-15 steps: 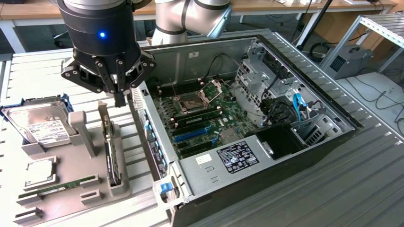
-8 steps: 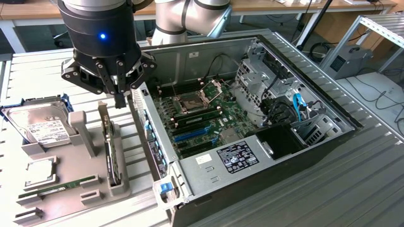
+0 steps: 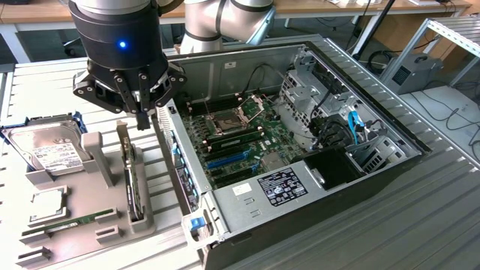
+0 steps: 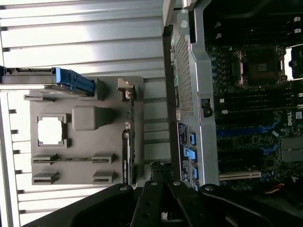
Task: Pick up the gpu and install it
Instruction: 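Reach for the gpu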
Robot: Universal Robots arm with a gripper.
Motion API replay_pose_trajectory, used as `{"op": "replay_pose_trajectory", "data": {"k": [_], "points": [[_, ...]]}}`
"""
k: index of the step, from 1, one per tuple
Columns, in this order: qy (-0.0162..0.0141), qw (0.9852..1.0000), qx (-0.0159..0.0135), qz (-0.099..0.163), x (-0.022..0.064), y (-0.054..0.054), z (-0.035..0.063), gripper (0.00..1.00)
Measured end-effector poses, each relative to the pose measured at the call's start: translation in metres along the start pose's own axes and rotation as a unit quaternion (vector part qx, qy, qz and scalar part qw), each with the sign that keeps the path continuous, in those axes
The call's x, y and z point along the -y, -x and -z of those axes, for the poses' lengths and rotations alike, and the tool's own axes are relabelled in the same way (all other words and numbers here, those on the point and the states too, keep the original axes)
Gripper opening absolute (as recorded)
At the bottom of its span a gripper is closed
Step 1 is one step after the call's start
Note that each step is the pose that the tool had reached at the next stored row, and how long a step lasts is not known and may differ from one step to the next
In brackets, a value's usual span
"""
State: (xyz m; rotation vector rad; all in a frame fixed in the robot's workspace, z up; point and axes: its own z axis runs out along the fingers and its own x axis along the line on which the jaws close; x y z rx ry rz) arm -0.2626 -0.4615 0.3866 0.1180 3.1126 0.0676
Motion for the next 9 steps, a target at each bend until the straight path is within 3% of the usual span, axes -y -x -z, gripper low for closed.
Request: {"op": "replay_pose_trajectory", "data": {"k": [9], "points": [[0.0000,1.0000,0.0000,0.000,0.0021,0.0001,-0.0001,0.11]]}}
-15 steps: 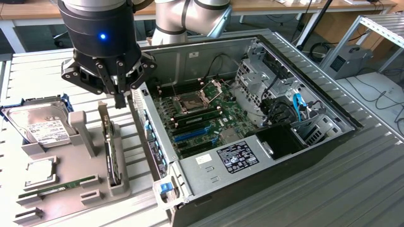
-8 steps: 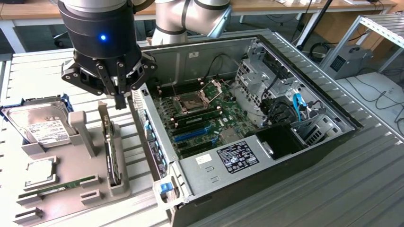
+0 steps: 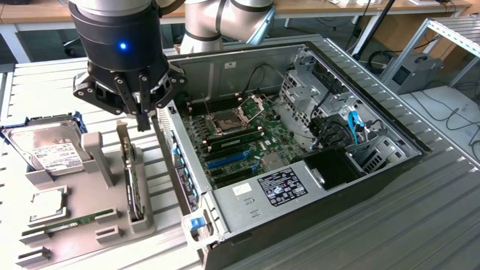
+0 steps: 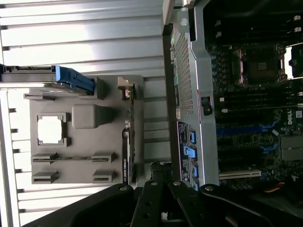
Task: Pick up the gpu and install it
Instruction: 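Reach for the gpu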
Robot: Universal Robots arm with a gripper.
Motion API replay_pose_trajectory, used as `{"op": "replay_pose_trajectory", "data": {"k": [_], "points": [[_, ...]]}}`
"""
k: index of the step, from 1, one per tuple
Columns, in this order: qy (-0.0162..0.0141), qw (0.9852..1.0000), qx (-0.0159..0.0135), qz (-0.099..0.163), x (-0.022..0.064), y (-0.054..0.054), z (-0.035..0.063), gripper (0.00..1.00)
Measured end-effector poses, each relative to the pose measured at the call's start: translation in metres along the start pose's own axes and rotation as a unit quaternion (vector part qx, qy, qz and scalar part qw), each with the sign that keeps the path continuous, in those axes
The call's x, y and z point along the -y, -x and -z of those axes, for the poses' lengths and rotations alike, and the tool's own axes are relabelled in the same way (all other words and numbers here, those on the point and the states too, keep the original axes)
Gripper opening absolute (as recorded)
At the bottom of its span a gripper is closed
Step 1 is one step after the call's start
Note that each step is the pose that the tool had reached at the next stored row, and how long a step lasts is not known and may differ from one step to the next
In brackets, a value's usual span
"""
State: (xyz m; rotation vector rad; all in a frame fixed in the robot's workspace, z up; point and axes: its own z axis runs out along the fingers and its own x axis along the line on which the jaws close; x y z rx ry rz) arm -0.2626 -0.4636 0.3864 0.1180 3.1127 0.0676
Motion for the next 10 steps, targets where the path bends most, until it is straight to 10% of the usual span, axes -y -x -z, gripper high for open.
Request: {"op": "replay_pose_trajectory", "data": {"k": [10], "points": [[0.0000,1.0000,0.0000,0.000,0.0027,0.0002,-0.0002,0.11]]}}
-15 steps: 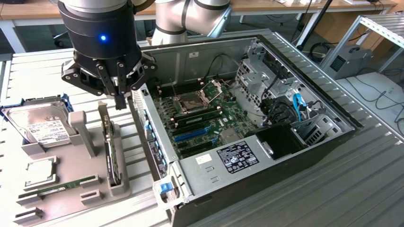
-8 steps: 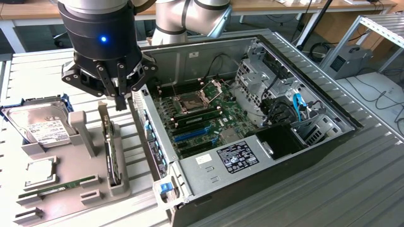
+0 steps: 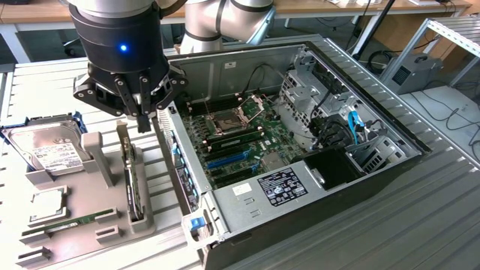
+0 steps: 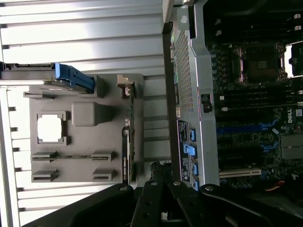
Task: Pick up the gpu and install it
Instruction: 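Reach for the gpu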
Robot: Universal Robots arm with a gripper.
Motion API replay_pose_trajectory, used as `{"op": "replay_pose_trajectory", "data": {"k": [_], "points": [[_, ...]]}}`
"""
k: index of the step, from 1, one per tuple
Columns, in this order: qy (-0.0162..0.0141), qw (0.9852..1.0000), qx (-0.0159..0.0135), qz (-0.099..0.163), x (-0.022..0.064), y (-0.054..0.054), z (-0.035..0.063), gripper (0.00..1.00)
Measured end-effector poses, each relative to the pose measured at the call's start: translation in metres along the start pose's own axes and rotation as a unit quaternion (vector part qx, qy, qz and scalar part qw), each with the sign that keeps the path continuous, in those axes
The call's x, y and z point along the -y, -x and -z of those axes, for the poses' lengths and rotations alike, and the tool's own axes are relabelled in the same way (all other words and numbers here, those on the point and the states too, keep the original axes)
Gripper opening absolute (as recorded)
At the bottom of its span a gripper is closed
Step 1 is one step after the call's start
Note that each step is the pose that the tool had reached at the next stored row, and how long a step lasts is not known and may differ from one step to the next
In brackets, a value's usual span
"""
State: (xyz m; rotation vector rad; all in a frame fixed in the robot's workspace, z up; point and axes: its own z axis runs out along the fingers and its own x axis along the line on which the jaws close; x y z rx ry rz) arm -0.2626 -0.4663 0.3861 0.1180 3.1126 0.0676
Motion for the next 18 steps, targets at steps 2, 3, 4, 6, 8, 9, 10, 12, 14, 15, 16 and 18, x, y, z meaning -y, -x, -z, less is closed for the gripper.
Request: {"op": "replay_pose_trajectory", "data": {"k": [2,3,4,6,8,9,10,12,14,15,16,18], "points": [[0.0000,1.0000,0.0000,0.000,0.0005,0.0000,0.0000,0.11],[0.0000,1.0000,0.0000,0.000,0.0007,0.0001,0.0000,0.11],[0.0000,1.0000,0.0000,0.000,0.0011,0.0001,-0.0001,0.11],[0.0000,1.0000,0.0000,0.000,0.0015,0.0001,-0.0001,0.11],[0.0000,1.0000,0.0000,0.000,0.0021,0.0002,-0.0001,0.11],[0.0000,1.0000,0.0000,0.000,0.0023,0.0002,-0.0001,0.11],[0.0000,1.0000,0.0000,0.000,0.0025,0.0002,-0.0001,0.11],[0.0000,1.0000,0.0000,0.000,0.0030,0.0002,-0.0002,0.11],[0.0000,1.0000,0.0000,0.000,0.0035,0.0003,-0.0002,0.11],[0.0000,1.0000,0.0000,0.000,0.0037,0.0003,-0.0002,0.11],[0.0000,1.0000,0.0000,0.000,0.0040,0.0003,-0.0002,0.11],[0.0000,1.0000,0.0000,0.000,0.0046,0.0003,-0.0002,0.11]]}}
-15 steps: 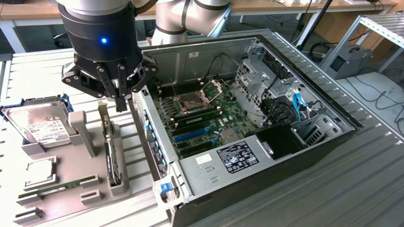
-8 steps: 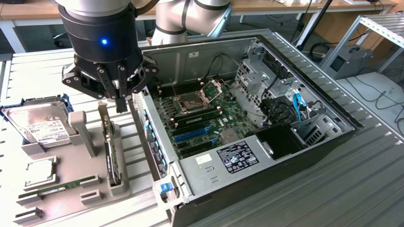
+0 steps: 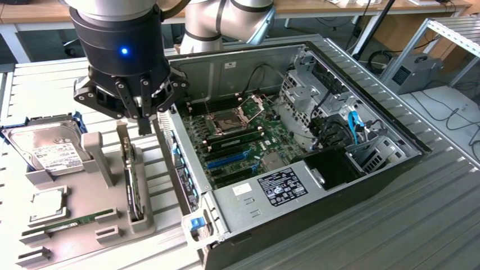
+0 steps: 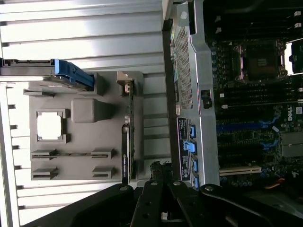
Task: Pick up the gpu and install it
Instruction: 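Reach for the gpu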
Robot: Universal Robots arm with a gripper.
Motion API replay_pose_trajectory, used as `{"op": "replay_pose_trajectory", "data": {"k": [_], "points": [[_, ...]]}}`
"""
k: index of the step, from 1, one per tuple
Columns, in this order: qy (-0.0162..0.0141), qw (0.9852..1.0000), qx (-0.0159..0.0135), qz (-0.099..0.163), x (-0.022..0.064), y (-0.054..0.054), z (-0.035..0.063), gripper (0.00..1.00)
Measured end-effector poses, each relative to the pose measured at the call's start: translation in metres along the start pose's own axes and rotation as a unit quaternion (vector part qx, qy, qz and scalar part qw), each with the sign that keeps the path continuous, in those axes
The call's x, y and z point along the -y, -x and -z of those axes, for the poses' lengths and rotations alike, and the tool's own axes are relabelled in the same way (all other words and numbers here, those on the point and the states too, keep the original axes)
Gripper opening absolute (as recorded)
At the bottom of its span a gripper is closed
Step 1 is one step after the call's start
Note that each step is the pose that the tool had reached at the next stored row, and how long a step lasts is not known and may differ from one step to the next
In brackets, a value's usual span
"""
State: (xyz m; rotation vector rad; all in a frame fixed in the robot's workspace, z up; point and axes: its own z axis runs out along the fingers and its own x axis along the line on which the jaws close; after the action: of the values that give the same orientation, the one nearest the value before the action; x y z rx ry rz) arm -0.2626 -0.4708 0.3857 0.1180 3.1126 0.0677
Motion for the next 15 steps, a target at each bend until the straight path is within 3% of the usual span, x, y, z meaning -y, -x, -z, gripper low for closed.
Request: {"op": "replay_pose_trajectory", "data": {"k": [15], "points": [[-0.0001,1.0000,0.0000,0.000,0.0052,0.0004,-0.0002,0.11]]}}
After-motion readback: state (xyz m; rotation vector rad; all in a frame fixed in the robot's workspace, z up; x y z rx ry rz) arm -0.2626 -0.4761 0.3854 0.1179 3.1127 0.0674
